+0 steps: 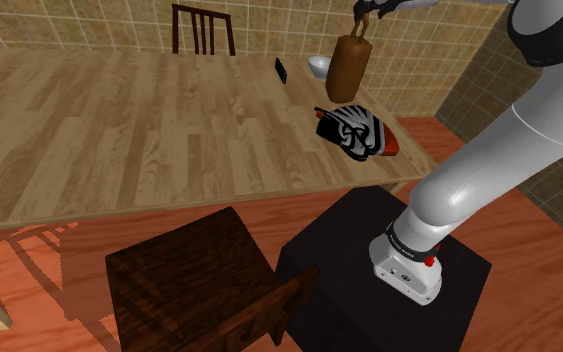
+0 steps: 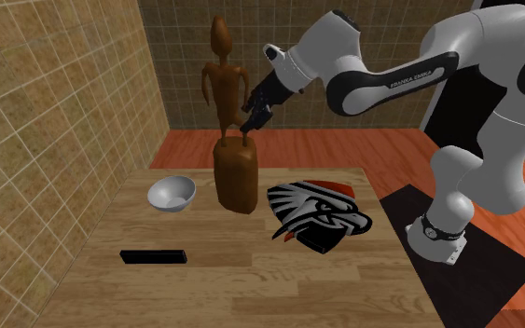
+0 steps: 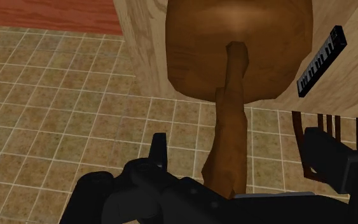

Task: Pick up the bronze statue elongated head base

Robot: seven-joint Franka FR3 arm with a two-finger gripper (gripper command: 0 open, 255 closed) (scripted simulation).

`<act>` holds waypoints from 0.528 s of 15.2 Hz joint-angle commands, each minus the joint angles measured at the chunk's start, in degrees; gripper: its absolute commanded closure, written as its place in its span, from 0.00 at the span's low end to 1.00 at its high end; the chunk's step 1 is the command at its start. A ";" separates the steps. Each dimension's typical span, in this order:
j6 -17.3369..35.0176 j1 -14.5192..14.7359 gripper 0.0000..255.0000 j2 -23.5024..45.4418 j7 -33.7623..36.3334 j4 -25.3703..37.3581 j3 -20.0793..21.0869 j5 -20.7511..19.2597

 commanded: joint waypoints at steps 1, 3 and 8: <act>0.92 -0.09 0.00 0.11 -0.06 -0.76 -0.14 0.01; 1.01 -0.11 1.00 0.00 -0.08 -0.95 -0.16 -0.02; 0.96 -0.11 1.00 0.05 -0.20 -0.84 -0.21 0.08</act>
